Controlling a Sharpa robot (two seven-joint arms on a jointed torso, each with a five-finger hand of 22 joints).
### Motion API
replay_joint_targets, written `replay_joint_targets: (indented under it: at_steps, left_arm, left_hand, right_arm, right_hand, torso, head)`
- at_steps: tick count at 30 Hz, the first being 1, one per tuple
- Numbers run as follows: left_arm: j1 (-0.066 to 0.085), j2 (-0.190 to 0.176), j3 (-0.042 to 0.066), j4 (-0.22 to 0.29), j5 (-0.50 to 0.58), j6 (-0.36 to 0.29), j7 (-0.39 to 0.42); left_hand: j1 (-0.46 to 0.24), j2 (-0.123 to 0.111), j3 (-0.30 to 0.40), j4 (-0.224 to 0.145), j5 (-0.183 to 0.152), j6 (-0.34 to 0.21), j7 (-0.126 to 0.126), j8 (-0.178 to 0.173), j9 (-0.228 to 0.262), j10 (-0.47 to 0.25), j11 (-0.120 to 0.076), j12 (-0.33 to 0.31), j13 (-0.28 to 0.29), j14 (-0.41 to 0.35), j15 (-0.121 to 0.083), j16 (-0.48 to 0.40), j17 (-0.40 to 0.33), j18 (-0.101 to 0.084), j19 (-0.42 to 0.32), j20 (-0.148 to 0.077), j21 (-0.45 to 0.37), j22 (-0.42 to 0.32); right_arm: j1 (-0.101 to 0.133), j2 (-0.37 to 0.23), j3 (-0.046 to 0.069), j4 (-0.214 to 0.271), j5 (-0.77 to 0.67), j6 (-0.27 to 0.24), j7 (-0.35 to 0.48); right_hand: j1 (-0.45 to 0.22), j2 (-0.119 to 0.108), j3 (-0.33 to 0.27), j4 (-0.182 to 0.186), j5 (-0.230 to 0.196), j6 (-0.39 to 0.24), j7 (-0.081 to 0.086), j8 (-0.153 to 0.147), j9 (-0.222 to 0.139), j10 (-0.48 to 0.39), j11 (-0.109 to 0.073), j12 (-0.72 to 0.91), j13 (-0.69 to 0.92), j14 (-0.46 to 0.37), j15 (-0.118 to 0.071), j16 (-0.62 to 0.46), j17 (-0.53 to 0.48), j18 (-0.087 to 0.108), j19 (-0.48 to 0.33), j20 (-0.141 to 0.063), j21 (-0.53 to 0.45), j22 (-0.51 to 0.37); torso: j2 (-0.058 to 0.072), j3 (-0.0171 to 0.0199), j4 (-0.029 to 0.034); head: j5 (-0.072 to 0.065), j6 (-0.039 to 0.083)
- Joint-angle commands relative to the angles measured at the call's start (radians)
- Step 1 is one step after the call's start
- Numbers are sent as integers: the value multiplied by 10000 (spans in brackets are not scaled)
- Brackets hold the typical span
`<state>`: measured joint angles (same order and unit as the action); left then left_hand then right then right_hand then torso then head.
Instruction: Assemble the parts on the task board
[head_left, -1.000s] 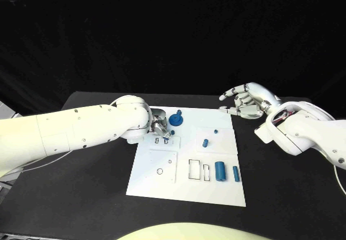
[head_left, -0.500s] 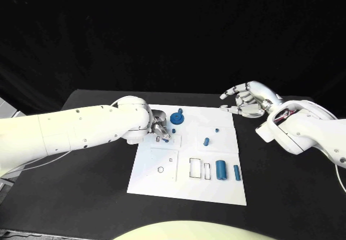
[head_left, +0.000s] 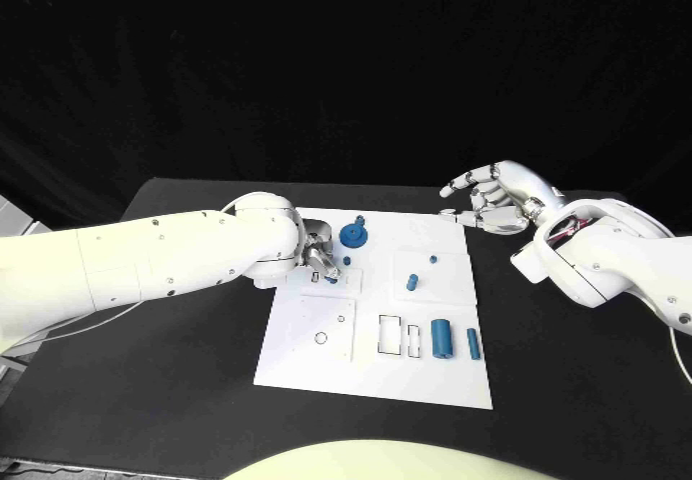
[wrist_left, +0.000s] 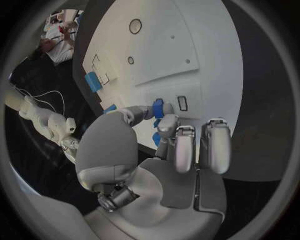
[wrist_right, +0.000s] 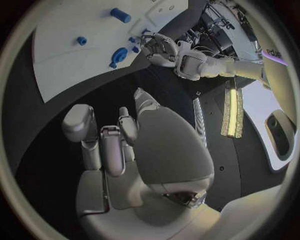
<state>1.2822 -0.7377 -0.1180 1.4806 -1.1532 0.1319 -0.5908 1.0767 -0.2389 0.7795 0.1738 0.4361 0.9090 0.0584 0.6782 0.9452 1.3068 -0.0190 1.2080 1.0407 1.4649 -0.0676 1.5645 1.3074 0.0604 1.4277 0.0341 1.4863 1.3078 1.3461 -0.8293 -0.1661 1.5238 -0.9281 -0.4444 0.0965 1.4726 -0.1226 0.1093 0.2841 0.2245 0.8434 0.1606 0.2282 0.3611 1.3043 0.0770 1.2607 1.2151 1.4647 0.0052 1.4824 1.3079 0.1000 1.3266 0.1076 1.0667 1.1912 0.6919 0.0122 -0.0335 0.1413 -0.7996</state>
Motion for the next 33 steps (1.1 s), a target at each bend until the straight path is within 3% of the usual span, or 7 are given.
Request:
replay_joint_targets:
  at_steps: [1,22,33]
  left_arm:
    - [-64,11,-49,5,17,63,-50]
    - [-67,4,-58,96,-11,791,-68]
    - [-67,17,-59,69,-21,617,-67]
  left_hand:
    - [-22,113,1841,-1859,43,4,-47,-8,8,70,-23,29,-8,1059,-93,63,2634,-145,75,24,39,592]
    - [-293,89,1654,-1714,16,22,-129,103,148,165,-80,47,-40,1059,-128,63,2634,-163,128,3,65,674]
    - [-573,155,1375,-1459,-62,106,-256,253,288,313,-175,171,103,1059,-203,63,2634,-186,203,-57,94,779]
  right_arm:
    - [0,6,5,3,-108,136,72]
    - [0,-7,5,13,-99,145,70]
    - [0,-12,5,19,-97,143,65]
  right_hand:
    - [9,-40,18,31,35,8,8,43,16,-28,-23,-42,-10,586,-58,-67,670,106,1,-35,-58,-17]
    - [-23,-49,23,38,78,-19,10,55,16,-33,-22,-52,-23,590,-57,-64,687,102,13,-37,-57,-3]
    - [-23,-49,23,38,78,-19,10,55,16,-33,-22,-52,-23,590,-57,-64,687,102,13,-37,-57,-3]
  torso:
    - [1,5,-4]
    - [6,4,-7]
    - [4,3,-3]
  head:
    - [-2,3]
    - [-20,-48]
    - [-1,-93]
